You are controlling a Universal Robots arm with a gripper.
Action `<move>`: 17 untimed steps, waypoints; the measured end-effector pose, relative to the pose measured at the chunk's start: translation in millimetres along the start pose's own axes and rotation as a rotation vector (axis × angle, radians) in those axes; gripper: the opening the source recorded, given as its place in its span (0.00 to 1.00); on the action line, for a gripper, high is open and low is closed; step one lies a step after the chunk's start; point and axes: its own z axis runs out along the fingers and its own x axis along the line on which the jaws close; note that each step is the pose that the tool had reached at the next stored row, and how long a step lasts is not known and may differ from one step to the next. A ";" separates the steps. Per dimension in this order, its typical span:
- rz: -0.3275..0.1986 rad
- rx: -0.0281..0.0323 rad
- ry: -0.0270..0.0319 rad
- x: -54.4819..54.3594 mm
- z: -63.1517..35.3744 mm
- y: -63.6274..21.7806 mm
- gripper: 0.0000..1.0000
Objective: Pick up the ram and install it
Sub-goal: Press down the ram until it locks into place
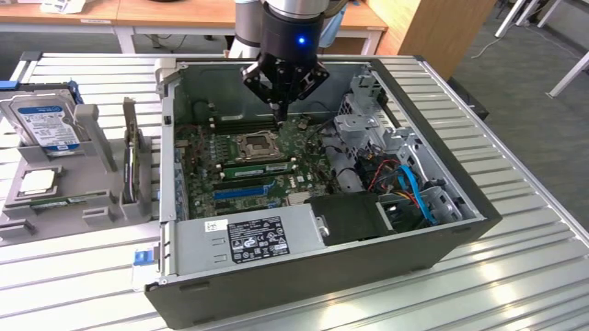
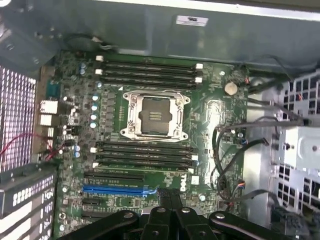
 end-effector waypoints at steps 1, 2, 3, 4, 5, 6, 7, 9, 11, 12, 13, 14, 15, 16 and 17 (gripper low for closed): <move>0.003 0.0001 -0.0001 0.0 0.0 0.0 0.10; 0.003 0.0001 -0.0002 0.0 0.0 0.0 0.10; 0.003 0.0001 -0.0002 0.0 0.0 0.0 0.10; 0.003 0.0000 -0.0002 0.0 0.0 0.0 0.10; 0.003 0.0001 -0.0002 0.0 0.0 0.0 0.10; 0.003 0.0000 0.0002 0.0 0.0 0.0 0.10; 0.003 0.0001 0.0013 0.1 0.0 0.0 0.10; 0.003 -0.0003 0.0064 -0.1 0.1 0.0 0.10; 0.003 -0.0002 0.0142 -0.3 0.0 0.0 0.10; 0.004 -0.0003 0.0174 -0.4 0.0 -0.1 0.10; 0.004 -0.0003 0.0196 -0.4 0.0 -0.1 0.10; 0.004 -0.0004 0.0199 -0.3 0.0 -0.1 0.10; 0.004 -0.0004 0.0199 -0.3 0.0 -0.1 0.10; 0.004 -0.0004 0.0200 -0.3 0.0 -0.1 0.10; 0.004 -0.0005 0.0200 -0.4 0.1 -0.1 0.10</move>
